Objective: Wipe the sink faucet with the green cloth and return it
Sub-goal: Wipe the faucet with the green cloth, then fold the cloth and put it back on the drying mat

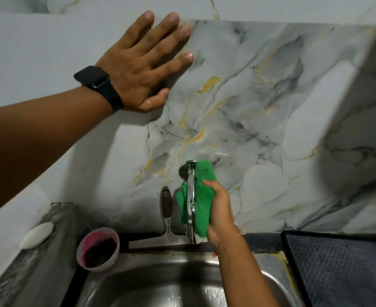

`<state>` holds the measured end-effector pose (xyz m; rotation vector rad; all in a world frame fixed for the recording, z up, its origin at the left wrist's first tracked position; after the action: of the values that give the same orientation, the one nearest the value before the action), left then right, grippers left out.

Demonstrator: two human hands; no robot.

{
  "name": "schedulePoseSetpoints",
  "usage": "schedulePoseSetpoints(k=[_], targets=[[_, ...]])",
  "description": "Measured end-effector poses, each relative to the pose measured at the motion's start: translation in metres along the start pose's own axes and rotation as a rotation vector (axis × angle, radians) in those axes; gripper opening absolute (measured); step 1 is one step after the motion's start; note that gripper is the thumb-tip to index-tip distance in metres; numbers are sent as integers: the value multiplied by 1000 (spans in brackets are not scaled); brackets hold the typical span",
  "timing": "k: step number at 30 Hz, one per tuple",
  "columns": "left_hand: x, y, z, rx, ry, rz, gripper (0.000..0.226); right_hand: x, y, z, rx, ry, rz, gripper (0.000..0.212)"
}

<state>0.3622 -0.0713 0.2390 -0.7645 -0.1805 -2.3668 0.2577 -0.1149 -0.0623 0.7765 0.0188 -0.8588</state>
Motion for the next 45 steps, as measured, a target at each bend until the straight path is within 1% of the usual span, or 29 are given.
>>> schedulePoseSetpoints(k=[1, 4, 8, 10, 12, 13, 15, 17, 18, 19, 21, 24, 26, 28, 29, 30, 31, 32, 33, 34, 35, 37, 38, 39, 40, 41, 42, 43, 45], targets=[[0, 0, -1, 0, 5, 1, 76, -1, -3, -13, 89, 97, 53, 43], [-1, 2, -1, 10, 12, 1, 76, -3, 0, -44, 169, 255, 171, 45], [-1, 1, -2, 12, 32, -8, 77, -15, 2, -81, 88, 387, 160, 56], [-1, 0, -2, 11, 37, -13, 77, -22, -8, -78, 136, 315, 117, 61], [0, 1, -3, 9, 40, -9, 76, -31, -27, -61, 86, 84, -1, 59], [0, 1, -4, 9, 39, -3, 76, -40, -35, -48, -31, -85, -85, 58], [0, 1, -2, 14, 32, 8, 76, -64, -25, -11, -458, -502, -204, 55], [-1, 0, 0, 9, 25, 16, 76, -81, 8, 11, -931, -875, -241, 55], [-1, 0, -2, -5, 25, 18, 76, -86, 24, 19, -1102, -998, -249, 55], [-2, 1, -3, -15, 24, 18, 76, -86, 37, 26, -1242, -1066, -237, 54], [-2, 5, -3, -31, 15, 35, 76, -79, 54, 31, -1500, -1100, -191, 53], [-4, 3, -3, -100, -18, 114, 76, -90, 60, 6, -1866, -1170, -94, 64], [-2, -2, -6, -194, -102, 197, 77, -107, 49, -17, -1997, -1128, -6, 75], [2, -9, -17, -326, -262, 359, 84, -125, 25, -43, -2093, -1023, 72, 76], [4, -17, -26, -410, -354, 449, 89, -136, 9, -50, -2096, -914, 86, 71], [1, -25, -40, -509, -449, 529, 92, -146, -8, -54, -2071, -875, 76, 66], [-4, -35, -59, -628, -544, 584, 90, -157, -23, -47, -1930, -837, 51, 65], [-10, -49, -82, -766, -648, 607, 85, -163, -38, -35, -1745, -748, 27, 69], [-18, -65, -107, -916, -773, 616, 79, -161, -58, -26, -1549, -553, -1, 74], [-29, -81, -132, -1062, -922, 626, 72, -165, -80, -21, -1340, -350, 40, 76], [-40, -96, -159, -1213, -1072, 647, 63, -172, -83, -30, -1133, -216, 148, 74], [-49, -127, -226, -1571, -1291, 782, 47, -194, -78, -12, -697, -47, 293, 57], [-47, -142, -261, -1772, -1359, 886, 46, -201, -79, 4, -473, -8, 299, 40], [-43, -156, -292, -1954, -1411, 981, 46, -206, -85, 23, -333, 19, 220, 27], [-40, -167, -318, -2071, -1461, 1058, 50, -208, -97, 29, -293, 53, 181, 29], [-37, -174, -339, -2138, -1504, 1114, 49, -207, -116, 27, -263, 104, 160, 39], [-32, -176, -360, -2150, -1549, 1157, 45, -210, -141, 26, -167, 229, 122, 52], [-35, -176, -375, -2125, -1611, 1171, 40, -205, -171, 30, -128, 273, 38, 61], [-27, -173, -410, -2086, -1742, 1149, 35, -197, -241, 50, -182, 252, -182, 63]])
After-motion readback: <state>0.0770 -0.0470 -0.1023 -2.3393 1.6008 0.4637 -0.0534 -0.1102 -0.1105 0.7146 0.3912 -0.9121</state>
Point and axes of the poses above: each hand's wrist, its own x-axis towards the middle knuckle, its own y-axis out of the palm, z = x × y, the point moved 10 cm from there along x, towards the middle knuckle, and after that the axes turned 7 degrees about -z, right-handed, at the moved point
